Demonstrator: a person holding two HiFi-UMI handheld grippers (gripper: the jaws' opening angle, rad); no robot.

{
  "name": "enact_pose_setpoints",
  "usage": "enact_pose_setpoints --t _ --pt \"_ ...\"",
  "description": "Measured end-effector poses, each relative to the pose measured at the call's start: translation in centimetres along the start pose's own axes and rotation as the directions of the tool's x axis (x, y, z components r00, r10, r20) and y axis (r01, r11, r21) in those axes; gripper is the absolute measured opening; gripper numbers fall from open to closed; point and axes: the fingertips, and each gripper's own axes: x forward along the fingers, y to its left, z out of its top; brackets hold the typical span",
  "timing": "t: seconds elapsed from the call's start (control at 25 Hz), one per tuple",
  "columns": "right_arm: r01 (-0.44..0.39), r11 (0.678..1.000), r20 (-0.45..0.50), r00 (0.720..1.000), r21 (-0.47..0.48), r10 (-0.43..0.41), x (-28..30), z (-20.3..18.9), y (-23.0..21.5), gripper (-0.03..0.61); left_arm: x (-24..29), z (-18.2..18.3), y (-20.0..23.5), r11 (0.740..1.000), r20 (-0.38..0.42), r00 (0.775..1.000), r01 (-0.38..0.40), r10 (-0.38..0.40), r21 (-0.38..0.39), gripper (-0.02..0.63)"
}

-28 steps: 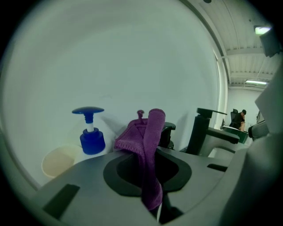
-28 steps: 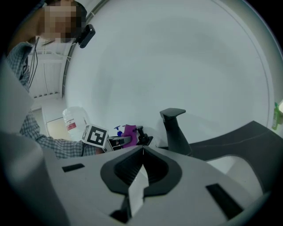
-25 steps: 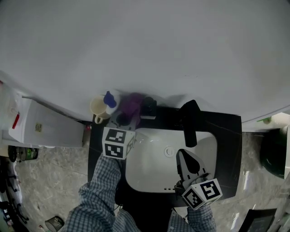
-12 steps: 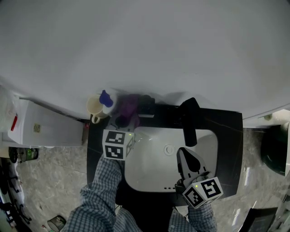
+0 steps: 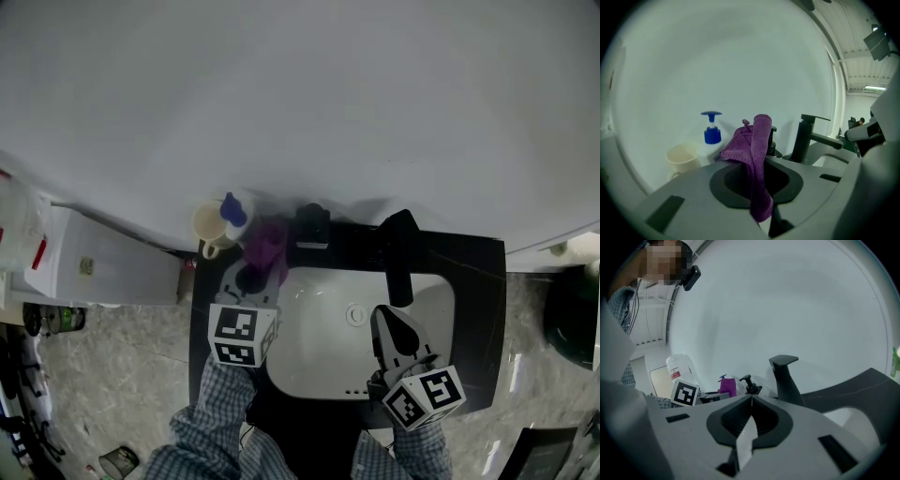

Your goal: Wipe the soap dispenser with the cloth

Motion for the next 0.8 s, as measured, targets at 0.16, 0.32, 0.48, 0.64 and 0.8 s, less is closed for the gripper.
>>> enact_pose_setpoints --t 0.16,0.32,0.48,0.64,0.8 --pt "-0.009 1.0 0.009 1.0 -0.019 0.009 0.1 0.8 0.3 0.018 -1.9 3.2 0.2 1.0 0.074 0.997 -0.01 0.009 0.014 0.057" --pt "-0.012 0.999 0.01 1.0 -0.038 0.013 0.0 1.2 0.4 0.018 -3.2 6.9 0.1 0.999 0.157 0.988 -0.012 0.005 0.044 0.057" --pt "-0.008 0.999 0.002 1.0 -0.031 0.008 -0.3 1.1 0.0 0.018 -2.3 8.8 -1.2 0.992 0.191 0.98 0.028 -0.052 0.126 0.057" --pt "0.007 1.0 0.0 1.0 -0.015 -0.007 -0.7 0.9 -0.6 0.018 0.1 7.8 -2.5 0.987 0.162 0.982 0.072 -0.096 0.143 0.057" --pt "0.032 0.999 0.001 0.999 -0.003 -0.032 -1.1 0.7 -1.4 0.018 2.1 6.1 -3.3 0.988 0.139 0.982 0.112 -0.126 0.11 0.057"
